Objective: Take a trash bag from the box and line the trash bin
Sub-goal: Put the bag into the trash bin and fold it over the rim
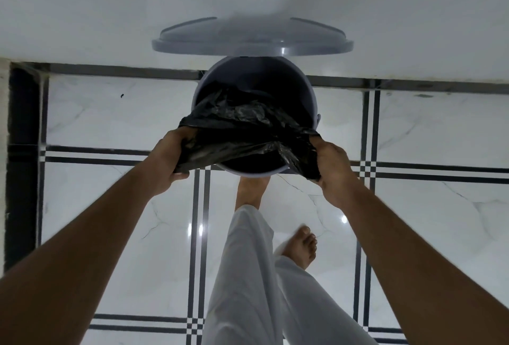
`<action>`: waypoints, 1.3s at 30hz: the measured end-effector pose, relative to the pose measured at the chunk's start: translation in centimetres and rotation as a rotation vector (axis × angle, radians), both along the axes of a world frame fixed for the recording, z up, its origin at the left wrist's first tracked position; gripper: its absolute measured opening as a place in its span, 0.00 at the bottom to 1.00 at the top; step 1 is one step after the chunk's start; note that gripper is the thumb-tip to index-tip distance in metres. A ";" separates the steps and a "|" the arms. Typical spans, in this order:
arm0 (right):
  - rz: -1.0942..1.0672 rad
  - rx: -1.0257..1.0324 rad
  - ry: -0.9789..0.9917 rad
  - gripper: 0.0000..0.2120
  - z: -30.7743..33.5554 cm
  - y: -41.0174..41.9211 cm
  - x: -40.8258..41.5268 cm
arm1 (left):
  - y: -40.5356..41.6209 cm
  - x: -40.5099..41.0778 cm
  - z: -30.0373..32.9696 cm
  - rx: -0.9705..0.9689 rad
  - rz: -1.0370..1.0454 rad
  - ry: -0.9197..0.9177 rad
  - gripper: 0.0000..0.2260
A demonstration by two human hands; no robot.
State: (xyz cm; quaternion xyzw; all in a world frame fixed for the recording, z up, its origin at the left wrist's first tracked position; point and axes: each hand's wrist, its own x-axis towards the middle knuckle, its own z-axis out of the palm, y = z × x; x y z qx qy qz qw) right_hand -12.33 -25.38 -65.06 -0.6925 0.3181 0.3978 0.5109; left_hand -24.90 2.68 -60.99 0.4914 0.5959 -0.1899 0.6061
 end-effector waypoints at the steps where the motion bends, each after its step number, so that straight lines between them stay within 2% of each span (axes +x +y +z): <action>1: 0.004 -0.010 0.010 0.16 0.2 0.1 -0.1 | -0.1 0.1 0.3 0.003 0.009 -0.013 0.06; 15: 0.047 0.016 0.084 0.16 2.6 -0.9 -2.6 | -1.0 -0.7 4.1 -0.016 0.030 -0.059 0.09; 23: 0.043 0.009 0.091 0.19 3.7 -0.6 -2.6 | -1.0 0.3 5.2 0.001 0.022 -0.077 0.05; 27: -0.050 0.006 0.040 0.18 3.6 -0.3 -2.2 | -0.5 0.9 5.5 -0.008 -0.006 -0.082 0.01; 29: -0.123 0.062 0.033 0.14 3.5 -0.7 -1.7 | 0.0 1.1 5.2 -0.021 -0.020 -0.080 0.04; 31: -0.166 0.161 0.070 0.07 3.4 -1.5 -1.2 | 0.6 1.2 4.9 -0.061 0.011 -0.107 0.02; 33: -0.170 0.213 0.077 0.09 3.3 -2.1 -0.7 | 1.2 1.0 4.5 -0.148 0.065 -0.156 0.03; 35: -0.129 0.212 0.065 0.08 3.4 -2.5 -0.6 | 1.6 0.4 4.1 -0.265 0.202 -0.248 0.07; 39: -0.124 0.240 0.071 0.17 3.1 -3.0 -0.9 | 2.2 -0.8 3.1 -0.356 0.421 -0.344 0.16</action>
